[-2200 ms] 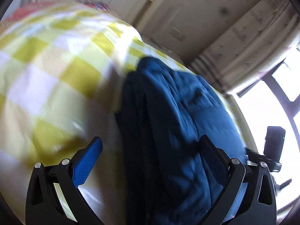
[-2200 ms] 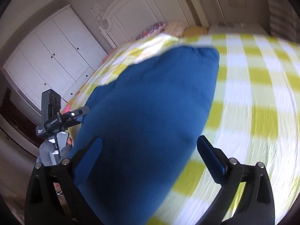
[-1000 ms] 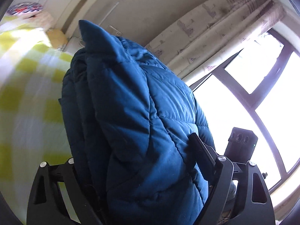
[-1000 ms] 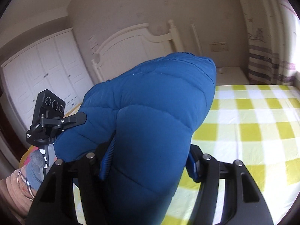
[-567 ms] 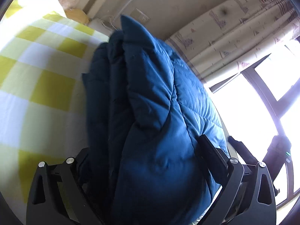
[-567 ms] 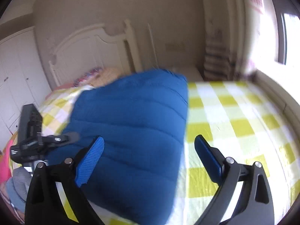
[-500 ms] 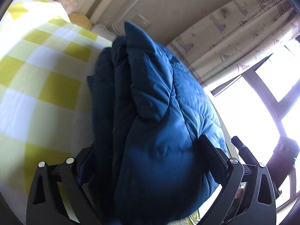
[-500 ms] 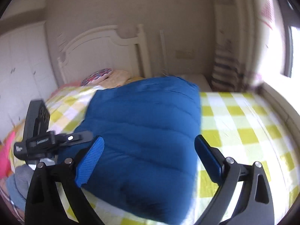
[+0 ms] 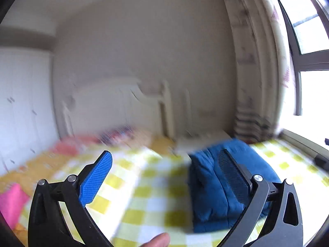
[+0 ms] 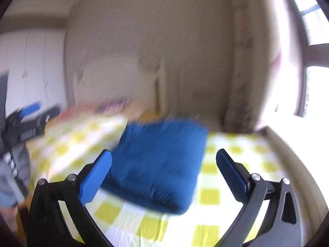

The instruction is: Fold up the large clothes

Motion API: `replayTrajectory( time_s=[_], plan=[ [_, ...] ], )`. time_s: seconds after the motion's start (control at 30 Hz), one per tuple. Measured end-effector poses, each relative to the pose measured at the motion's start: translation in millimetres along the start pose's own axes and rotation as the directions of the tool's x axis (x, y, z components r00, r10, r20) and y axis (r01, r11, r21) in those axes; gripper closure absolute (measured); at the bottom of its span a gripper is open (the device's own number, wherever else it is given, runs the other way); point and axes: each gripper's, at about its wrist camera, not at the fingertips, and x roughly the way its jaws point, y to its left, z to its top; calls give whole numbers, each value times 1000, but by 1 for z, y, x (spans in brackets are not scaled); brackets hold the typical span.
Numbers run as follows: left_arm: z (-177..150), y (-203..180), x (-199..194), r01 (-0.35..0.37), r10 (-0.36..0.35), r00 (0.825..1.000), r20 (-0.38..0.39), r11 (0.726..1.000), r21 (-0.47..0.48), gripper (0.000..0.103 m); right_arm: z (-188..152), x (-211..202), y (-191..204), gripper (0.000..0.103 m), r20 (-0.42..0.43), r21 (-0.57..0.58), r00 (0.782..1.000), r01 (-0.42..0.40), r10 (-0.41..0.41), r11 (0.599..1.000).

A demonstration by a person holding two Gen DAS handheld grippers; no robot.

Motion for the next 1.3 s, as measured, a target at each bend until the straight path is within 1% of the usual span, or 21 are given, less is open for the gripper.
replayTrajectory(
  time_s=[0.03, 0.07, 0.13, 0.17, 0.2, 0.27, 0.33, 0.37, 0.43, 0.5, 0.57, 0.7, 1.3],
  plan=[
    [1, -2, -11, 8, -8, 1000, 16, 1000, -3, 4, 4, -15, -2, 2, 37, 16, 999, 17, -17, 1000],
    [0, -4, -19, 34, -34, 999, 15, 999, -23, 4, 4, -23, -1, 2, 54, 23, 998, 29, -30, 999],
    [-7, -6, -24, 63, -64, 998, -14, 995, -73, 4, -6, -37, 2, 2, 66, 17, 996, 55, -56, 998],
    [-12, -10, -21, 72, -75, 997, -31, 993, -90, 4, -13, -38, 5, 2, 49, 1, 996, 68, -68, 998],
    [-10, -26, -10, 76, -80, 996, -47, 993, -94, 4, -23, -41, 14, 2, 21, -14, 996, 85, -85, 996],
    [-24, -40, -2, 81, -91, 991, -97, 992, -98, 4, -49, -31, 23, 2, -35, -35, 991, 129, -131, 991],
    [-45, -50, -6, 104, -117, 980, -162, 991, -87, 4, -72, -17, 29, 2, -80, -26, 985, 148, -150, 989],
    [-55, -55, -6, 114, -126, 974, -187, 991, -71, 4, -84, -10, 30, 2, -109, -8, 983, 147, -147, 989],
    [-65, -67, -2, 121, -130, 968, -217, 991, -52, 4, -101, -1, 29, 2, -143, 17, 977, 159, -155, 987],
    [-72, -68, 1, 120, -130, 966, -225, 991, -59, 4, -108, -2, 28, 2, -141, 31, 975, 178, -172, 984],
    [-73, -68, 0, 114, -124, 968, -217, 992, -56, 4, -108, -6, 27, 2, -114, 46, 975, 198, -192, 979],
    [-75, -72, 0, 127, -133, 969, -209, 991, -45, 4, -100, -15, 30, 2, -73, 45, 975, 212, -208, 976],
    [-81, -66, 7, 122, -131, 965, -227, 991, -52, 4, -100, -11, 34, 2, -88, 21, 975, 207, -205, 978]
  ],
)
